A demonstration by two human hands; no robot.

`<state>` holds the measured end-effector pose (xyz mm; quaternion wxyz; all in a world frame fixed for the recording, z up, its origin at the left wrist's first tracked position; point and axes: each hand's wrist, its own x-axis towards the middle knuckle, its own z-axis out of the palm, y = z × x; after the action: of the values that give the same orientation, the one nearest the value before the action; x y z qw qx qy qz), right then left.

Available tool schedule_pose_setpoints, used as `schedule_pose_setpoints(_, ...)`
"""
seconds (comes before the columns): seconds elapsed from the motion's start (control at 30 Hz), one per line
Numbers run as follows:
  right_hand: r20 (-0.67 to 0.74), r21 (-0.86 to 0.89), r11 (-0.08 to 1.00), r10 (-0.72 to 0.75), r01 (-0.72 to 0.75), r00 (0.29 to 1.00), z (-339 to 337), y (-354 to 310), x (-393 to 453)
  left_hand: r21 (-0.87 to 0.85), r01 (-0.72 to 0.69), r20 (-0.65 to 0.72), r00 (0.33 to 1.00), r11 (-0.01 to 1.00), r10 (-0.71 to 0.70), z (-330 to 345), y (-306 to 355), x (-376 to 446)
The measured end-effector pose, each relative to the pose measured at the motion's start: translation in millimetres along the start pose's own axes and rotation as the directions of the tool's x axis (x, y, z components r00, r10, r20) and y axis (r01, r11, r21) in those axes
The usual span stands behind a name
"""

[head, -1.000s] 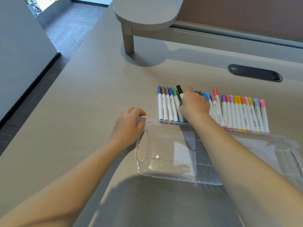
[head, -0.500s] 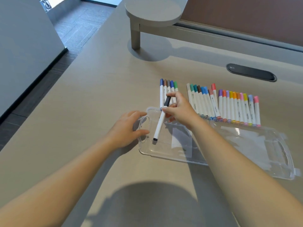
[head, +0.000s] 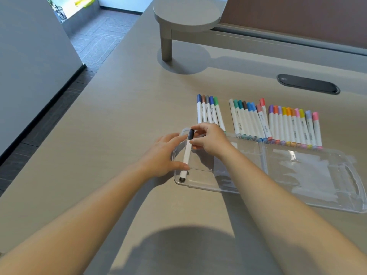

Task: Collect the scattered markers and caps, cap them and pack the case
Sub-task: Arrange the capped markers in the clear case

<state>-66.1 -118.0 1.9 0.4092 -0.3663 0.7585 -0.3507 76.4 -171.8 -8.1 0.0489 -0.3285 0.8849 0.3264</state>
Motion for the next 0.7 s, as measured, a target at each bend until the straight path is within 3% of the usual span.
schedule_pose_setpoints(0.17, -0.109, 0.014, 1.000, -0.002, 0.003, 0.994, -8.2, 5.8, 1.7, 0.156, -0.018, 0.050, 0.999, 0.988, 0.010, 3.1, 0.2, 0.5)
schedule_pose_setpoints(0.43, -0.304, -0.162, 0.987, -0.046, -0.004, 0.951, -36.8, 19.4, -2.2, 0.260, -0.041, 0.179, 0.984, 0.965, -0.006, -2.4, 2.2, 15.2)
schedule_pose_setpoints(0.6, -0.377, -0.234, 0.971, -0.040, -0.053, 0.925, -50.9, 26.2, 1.4, 0.358, -0.098, 0.151, 0.987, 0.929, 0.046, 1.2, 7.3, 17.9)
schedule_pose_setpoints(0.7, -0.416, -0.283, 0.955, -0.036, -0.091, 0.909, -58.2, 27.5, 9.1, 0.323, -0.120, 0.136, 0.988, 0.939, 0.079, 4.8, 15.6, 17.2)
